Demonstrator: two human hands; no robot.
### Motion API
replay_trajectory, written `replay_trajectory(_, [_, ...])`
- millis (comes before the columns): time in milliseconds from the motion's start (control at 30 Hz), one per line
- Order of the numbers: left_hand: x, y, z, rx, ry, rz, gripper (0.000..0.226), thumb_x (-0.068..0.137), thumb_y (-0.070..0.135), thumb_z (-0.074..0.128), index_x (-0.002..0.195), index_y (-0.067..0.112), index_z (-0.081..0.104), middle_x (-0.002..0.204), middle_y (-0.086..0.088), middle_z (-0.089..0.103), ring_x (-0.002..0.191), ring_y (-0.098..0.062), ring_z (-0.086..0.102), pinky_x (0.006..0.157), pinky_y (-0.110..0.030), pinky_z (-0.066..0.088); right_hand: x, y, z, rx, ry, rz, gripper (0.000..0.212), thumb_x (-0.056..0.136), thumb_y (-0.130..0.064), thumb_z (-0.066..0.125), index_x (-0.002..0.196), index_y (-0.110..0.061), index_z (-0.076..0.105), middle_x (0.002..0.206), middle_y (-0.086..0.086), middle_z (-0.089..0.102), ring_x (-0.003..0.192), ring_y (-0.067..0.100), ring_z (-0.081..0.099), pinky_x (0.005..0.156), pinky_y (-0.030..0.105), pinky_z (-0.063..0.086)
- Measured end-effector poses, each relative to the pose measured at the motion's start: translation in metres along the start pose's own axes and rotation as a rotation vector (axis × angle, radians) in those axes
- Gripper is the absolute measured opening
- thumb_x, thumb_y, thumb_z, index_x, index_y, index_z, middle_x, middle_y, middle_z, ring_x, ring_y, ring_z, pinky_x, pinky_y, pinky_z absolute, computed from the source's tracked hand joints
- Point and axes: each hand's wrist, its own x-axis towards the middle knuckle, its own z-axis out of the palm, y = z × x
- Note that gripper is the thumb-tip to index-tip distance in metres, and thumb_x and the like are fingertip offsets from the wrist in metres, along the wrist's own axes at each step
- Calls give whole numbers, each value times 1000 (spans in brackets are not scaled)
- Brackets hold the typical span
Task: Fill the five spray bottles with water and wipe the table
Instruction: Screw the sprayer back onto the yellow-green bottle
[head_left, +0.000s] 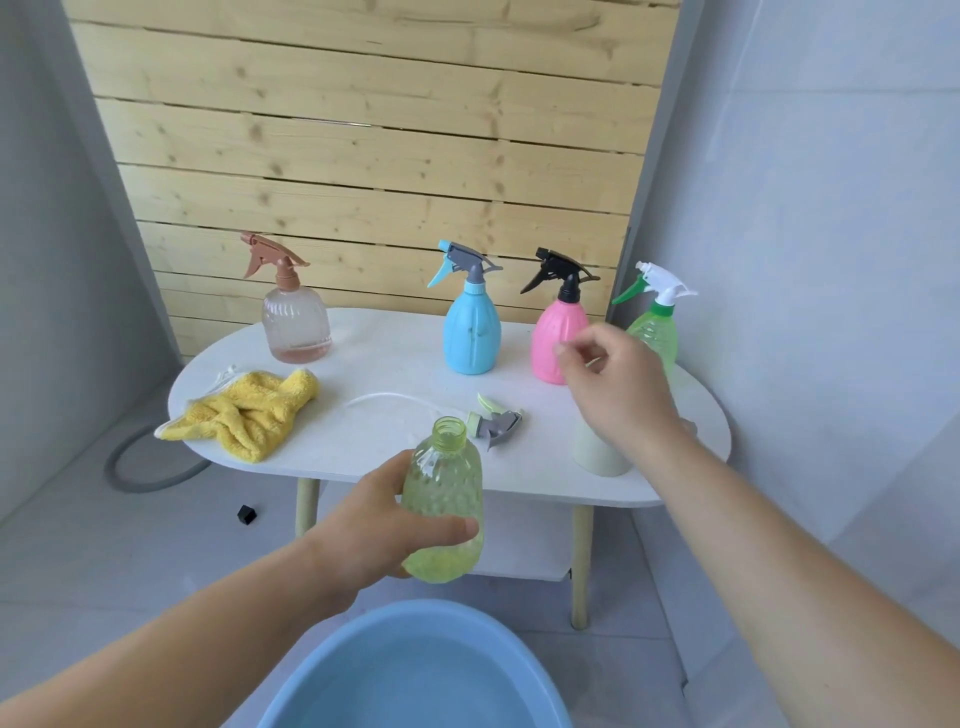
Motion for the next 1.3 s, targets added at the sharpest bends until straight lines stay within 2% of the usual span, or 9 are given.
replay_trajectory(167, [7,5,-19,4,81,10,72,48,39,92,114,39,65,103,5,77,96,-23,76,88,-59,59,-3,-5,61,-106,-364,57,24,89,-44,63,101,-24,69,98,-4,66,81,13,61,68,27,44])
replay_trajectory(300, [13,6,-36,10,134,29,74,46,44,92,115,37,65,105,5,77,100,-21,74,89,-45,60,0,16,98,-263,-433,205,51,82,-60,63,124,-32,62,120,2,39,121,23,46,96,36,46])
replay_trajectory(433, [20,9,-49,13,155,51,80,47,44,93,121,36,64,110,8,76,103,-15,73,91,-40,59,0,22,114,-419,-492,261,51,79,-66,59,123,-41,60,138,4,34,129,28,29,100,37,36])
replay_trajectory(600, [27,17,-58,-11,183,72,66,67,24,95,124,33,63,110,8,76,101,-11,72,90,-31,58,6,25,122,-379,-404,281,31,80,-60,63,101,-38,64,121,2,53,115,31,41,91,36,40])
replay_trajectory(833, [55,26,-72,21,238,100,99,43,48,94,134,33,58,117,9,73,106,-12,70,98,-39,56,27,-18,95,192,-213,187,14,87,-31,72,95,-21,67,95,3,67,82,21,62,79,42,56])
replay_trajectory(933, [70,27,-75,8,268,103,89,58,37,96,137,28,56,115,6,73,104,-12,70,91,-31,56,38,-38,71,209,-123,70,14,86,-30,73,91,-18,68,81,1,59,71,15,51,68,29,43])
replay_trajectory(1067, [84,28,-75,-21,283,108,76,68,26,94,135,25,57,112,3,73,99,-13,71,78,-26,56,50,-49,37,0,32,-120,16,83,-29,76,90,-16,70,91,-1,46,86,12,46,69,22,32])
replay_trajectory(1167, [94,30,-76,-50,294,112,76,70,25,93,136,25,56,114,2,71,99,-12,69,70,-21,52,55,-51,17,-114,57,-125,20,81,-31,78,97,-20,71,103,-1,38,77,6,45,61,7,31])
replay_trajectory(1300, [106,29,-76,-89,315,108,79,69,24,94,138,24,55,119,1,68,104,-16,67,69,-21,50,55,-50,0,-95,16,-108,20,82,-27,77,100,-18,71,111,1,43,100,-7,45,63,3,32])
